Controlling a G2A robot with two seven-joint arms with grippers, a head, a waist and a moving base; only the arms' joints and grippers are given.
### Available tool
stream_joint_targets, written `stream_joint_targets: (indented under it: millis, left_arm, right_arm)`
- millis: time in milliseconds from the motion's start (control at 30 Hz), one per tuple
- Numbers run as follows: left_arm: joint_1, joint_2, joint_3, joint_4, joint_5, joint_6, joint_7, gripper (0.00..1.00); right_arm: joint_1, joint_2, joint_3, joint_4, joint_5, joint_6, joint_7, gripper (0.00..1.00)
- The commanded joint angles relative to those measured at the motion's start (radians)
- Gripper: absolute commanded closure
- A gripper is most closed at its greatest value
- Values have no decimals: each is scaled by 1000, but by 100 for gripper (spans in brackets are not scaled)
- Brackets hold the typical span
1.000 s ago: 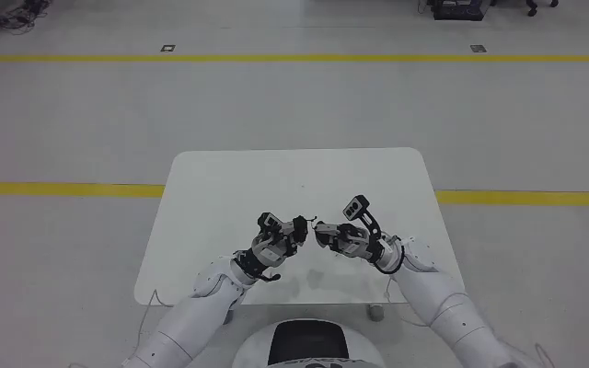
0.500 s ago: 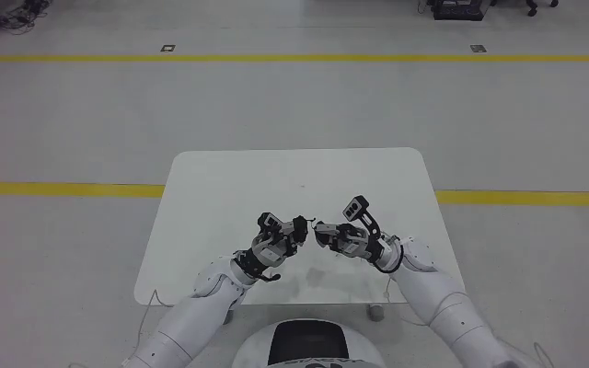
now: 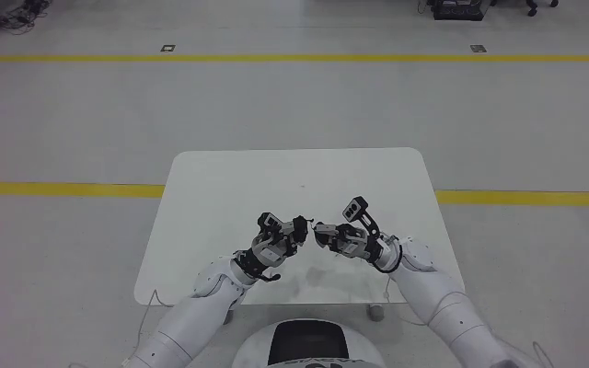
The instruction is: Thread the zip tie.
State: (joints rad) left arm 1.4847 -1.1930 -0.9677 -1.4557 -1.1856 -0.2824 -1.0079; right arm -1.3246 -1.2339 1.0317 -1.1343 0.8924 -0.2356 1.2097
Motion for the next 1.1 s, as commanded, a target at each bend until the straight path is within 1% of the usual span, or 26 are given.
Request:
stream_joint_targets:
  millis: [0, 1067]
  left_arm:
    - [0, 0, 0, 0, 0, 0, 0, 100]
    - [0, 0, 0, 0, 0, 0, 0, 100]
  right_arm:
    - [0, -1, 0, 3, -2, 1, -1, 100]
    - [8, -9, -1, 28, -32, 17, -15, 100]
